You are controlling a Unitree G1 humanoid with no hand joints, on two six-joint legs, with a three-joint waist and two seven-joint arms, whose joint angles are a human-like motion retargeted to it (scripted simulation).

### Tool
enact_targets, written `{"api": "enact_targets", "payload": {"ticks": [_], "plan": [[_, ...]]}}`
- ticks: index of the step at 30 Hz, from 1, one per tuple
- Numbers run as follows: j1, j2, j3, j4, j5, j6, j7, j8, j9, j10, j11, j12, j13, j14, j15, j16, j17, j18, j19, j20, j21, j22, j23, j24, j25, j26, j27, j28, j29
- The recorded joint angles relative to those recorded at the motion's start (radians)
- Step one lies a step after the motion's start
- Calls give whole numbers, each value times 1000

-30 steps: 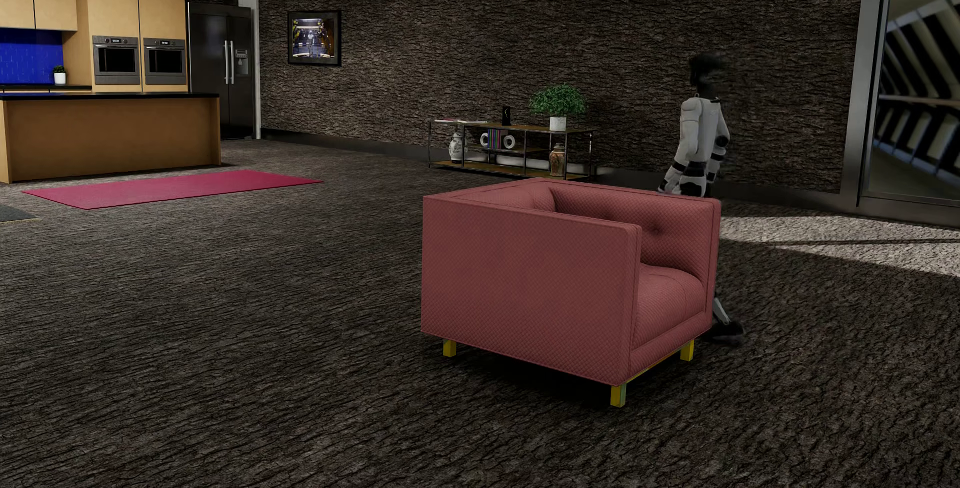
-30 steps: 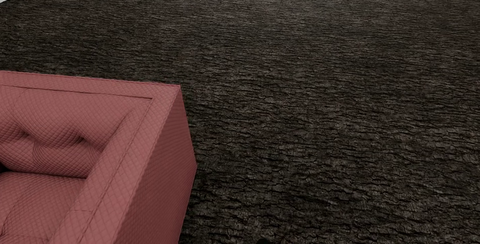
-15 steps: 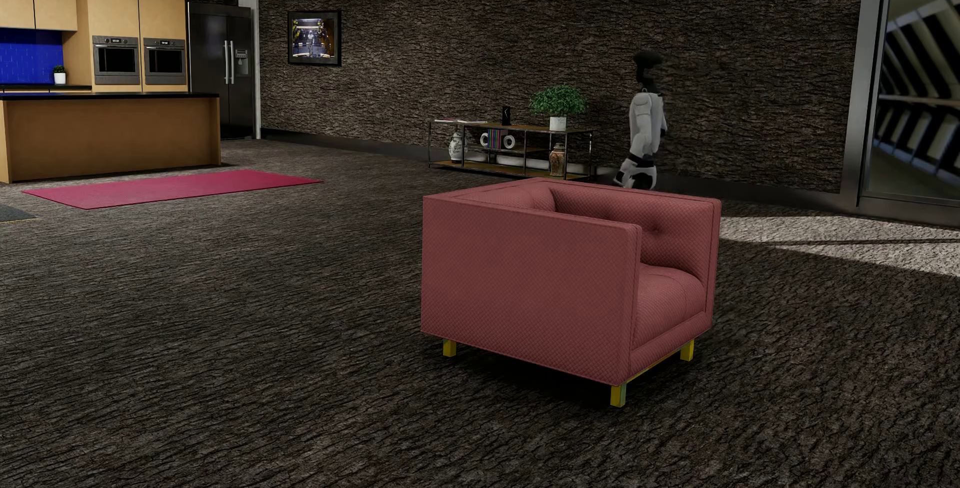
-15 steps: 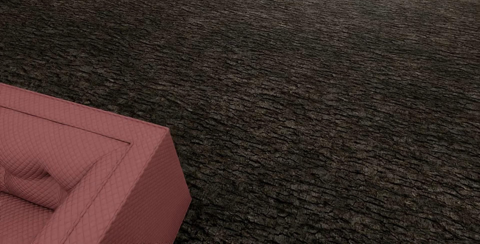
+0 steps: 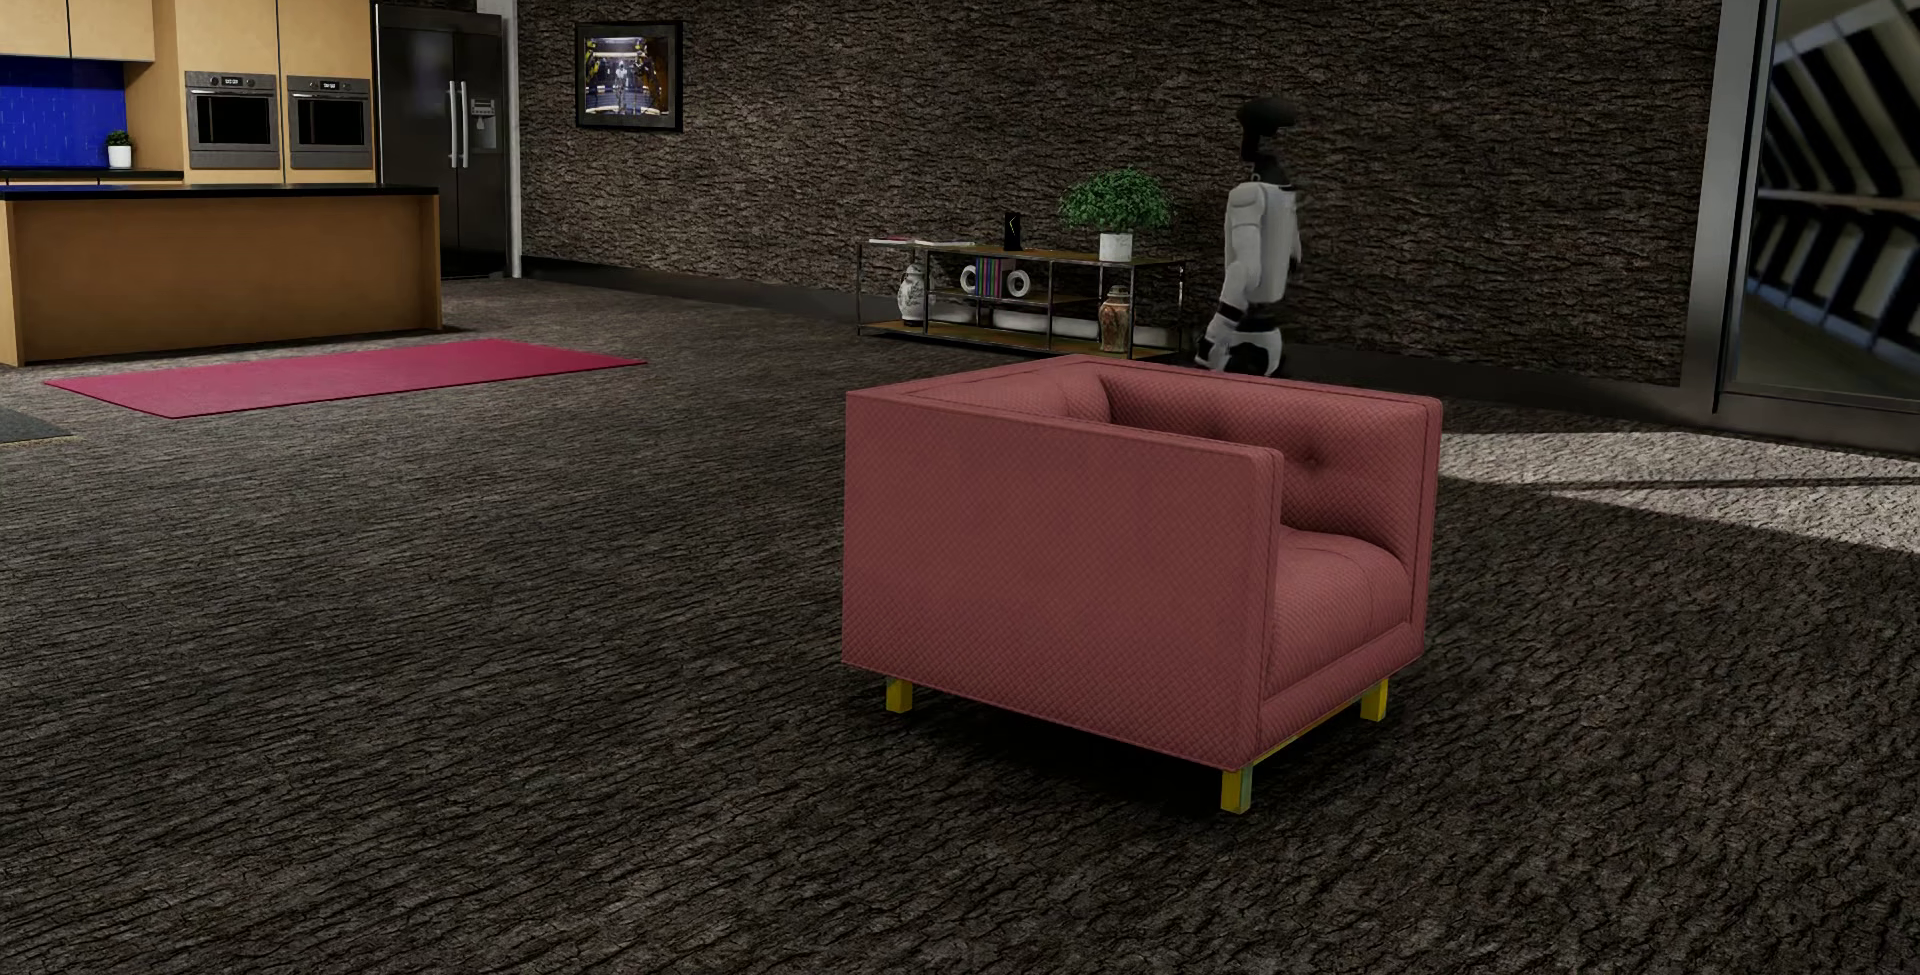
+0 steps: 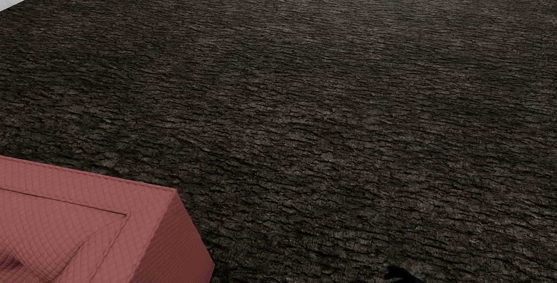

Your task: Go around the armchair

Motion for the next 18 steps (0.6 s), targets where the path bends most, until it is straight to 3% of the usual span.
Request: {"api": "enact_targets", "payload": {"ticks": [3, 7, 11, 18], "plan": [[7, 50, -63, -2, -4, 12, 0, 0, -20, -5, -28, 13, 72, 15, -49, -8, 56, 0, 0, -50, 40, 75, 157, 0, 0, 0, 0, 0, 0], [7, 85, -35, -1, -9, 16, 0, 0, -30, 5, -39, 0, 149, 3, -102, -11, 137, 0, 0, -20, 145, -10, 313, 0, 0, 0, 0, 0, 0], [3, 95, -33, 2, -7, 22, 0, 0, -40, 8, -43, -6, 174, -4, -127, -16, 173, 0, 0, -44, 178, -73, 275, 0, 0, 0, 0, 0, 0], [-2, 84, -48, -1, -15, 16, 0, 0, -37, 11, -42, -11, 150, -11, -128, -17, 153, 0, 0, -76, 173, -48, 260, 0, 0, 0, 0, 0, 0]]}}
